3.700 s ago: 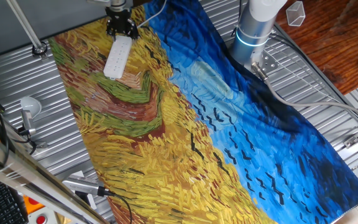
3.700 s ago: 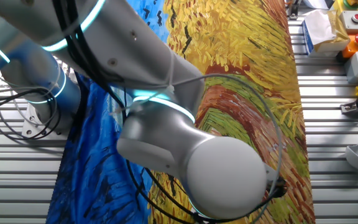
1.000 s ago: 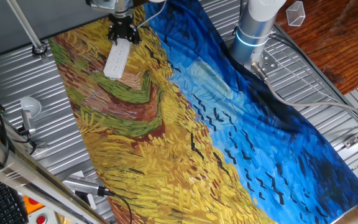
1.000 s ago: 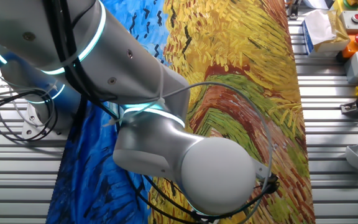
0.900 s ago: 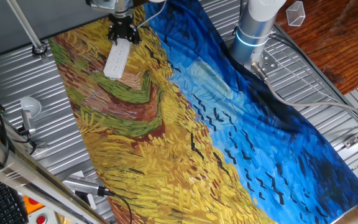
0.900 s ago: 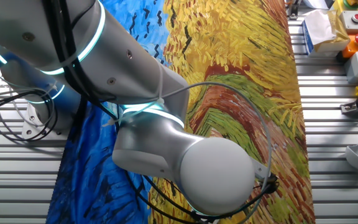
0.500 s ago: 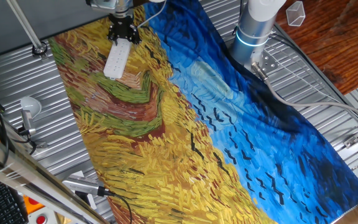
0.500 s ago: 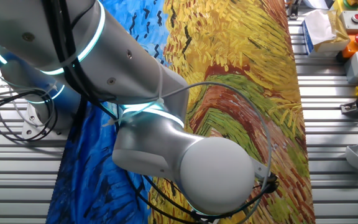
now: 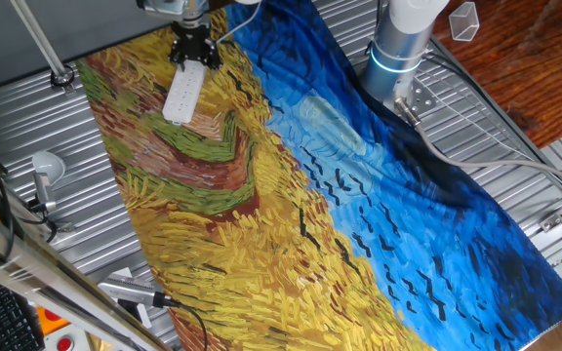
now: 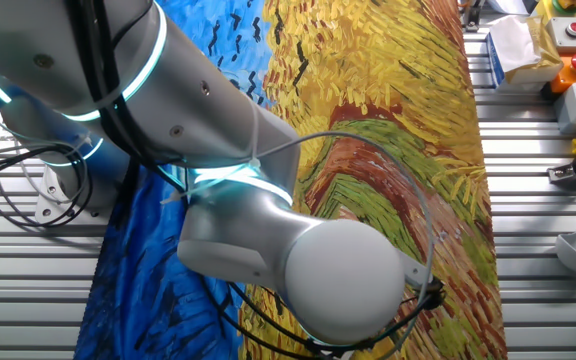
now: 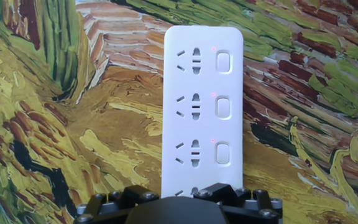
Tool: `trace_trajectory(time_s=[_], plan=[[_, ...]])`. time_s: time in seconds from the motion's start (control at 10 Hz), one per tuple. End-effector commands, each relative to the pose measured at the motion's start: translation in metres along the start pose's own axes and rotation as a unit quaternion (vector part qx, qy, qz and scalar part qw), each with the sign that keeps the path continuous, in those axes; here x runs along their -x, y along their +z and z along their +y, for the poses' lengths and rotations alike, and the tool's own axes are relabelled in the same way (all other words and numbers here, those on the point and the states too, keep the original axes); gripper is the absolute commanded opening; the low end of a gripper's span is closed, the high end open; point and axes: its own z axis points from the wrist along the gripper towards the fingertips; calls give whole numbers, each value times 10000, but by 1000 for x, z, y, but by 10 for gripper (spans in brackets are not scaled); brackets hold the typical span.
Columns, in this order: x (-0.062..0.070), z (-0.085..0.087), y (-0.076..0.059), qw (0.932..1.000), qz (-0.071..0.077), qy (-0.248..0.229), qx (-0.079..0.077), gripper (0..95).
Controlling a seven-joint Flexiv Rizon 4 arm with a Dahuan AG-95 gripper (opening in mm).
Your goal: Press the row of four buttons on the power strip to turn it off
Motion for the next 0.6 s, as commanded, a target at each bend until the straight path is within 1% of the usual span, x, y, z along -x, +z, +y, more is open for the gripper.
trace_trajectory(time_s=[0.1, 0.5, 0.6], plan=[[-2, 0, 25, 10000, -21, -1, 1, 760], [-4, -2, 13, 10000, -16, -71, 4, 760], [-4, -2, 2, 10000, 19, -77, 16, 760]])
